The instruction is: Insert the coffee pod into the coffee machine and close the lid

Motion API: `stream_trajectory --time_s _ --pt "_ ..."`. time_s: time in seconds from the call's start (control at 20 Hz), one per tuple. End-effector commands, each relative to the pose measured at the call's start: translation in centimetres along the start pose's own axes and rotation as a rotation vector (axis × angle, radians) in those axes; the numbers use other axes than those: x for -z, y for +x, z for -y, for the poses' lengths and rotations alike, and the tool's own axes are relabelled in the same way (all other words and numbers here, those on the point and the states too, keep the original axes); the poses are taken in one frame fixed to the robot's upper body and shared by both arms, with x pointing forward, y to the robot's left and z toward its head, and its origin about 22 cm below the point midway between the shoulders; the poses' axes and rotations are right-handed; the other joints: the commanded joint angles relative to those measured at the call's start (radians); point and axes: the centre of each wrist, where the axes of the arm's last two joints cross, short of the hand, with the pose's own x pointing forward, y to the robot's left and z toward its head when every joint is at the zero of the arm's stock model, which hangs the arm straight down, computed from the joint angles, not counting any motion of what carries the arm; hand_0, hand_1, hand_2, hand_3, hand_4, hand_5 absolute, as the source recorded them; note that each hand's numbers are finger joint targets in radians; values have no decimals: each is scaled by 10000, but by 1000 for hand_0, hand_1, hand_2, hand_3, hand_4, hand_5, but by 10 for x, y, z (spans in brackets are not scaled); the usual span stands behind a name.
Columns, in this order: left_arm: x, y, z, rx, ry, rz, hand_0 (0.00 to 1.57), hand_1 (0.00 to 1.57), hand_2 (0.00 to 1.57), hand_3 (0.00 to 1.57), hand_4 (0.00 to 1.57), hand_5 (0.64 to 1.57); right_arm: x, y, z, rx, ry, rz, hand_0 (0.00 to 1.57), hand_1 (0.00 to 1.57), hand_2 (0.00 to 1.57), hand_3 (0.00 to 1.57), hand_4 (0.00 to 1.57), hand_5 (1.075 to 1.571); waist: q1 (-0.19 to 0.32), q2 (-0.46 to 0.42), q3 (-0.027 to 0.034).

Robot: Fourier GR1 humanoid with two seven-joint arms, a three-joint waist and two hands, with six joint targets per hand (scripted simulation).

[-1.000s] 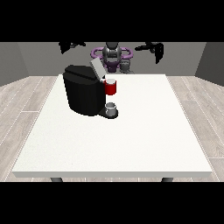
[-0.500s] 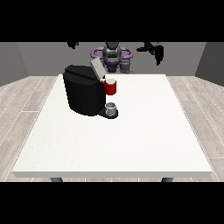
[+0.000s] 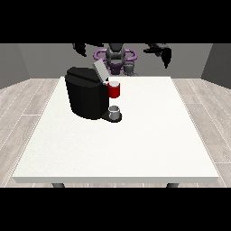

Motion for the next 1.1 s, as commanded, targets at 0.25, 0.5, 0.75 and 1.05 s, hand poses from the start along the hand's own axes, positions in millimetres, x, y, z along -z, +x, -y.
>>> stream_trajectory --time_s 0.25,0.5,0.75,1.05 --pt "1 33 17 261 -112 959 0 0 0 0 0 1571 26 -5 29 228 -313 451 0 0 0 0 0 1571 181 1461 5" --pt "-6 44 7 425 295 901 0 0 0 0 0 1571 42 -5 -5 355 236 245 0 0 0 0 0 1571 -147 1490 2" --pt "-24 34 -18 485 660 1189 0 0 0 0 0 1571 57 9 -5 -36 663 330 0 0 0 0 0 1571 -244 1622 0" --pt "-21 50 -32 594 589 1318 0 0 0 0 0 1571 65 8 -14 -317 687 700 0 0 0 0 0 1571 -175 1963 1"
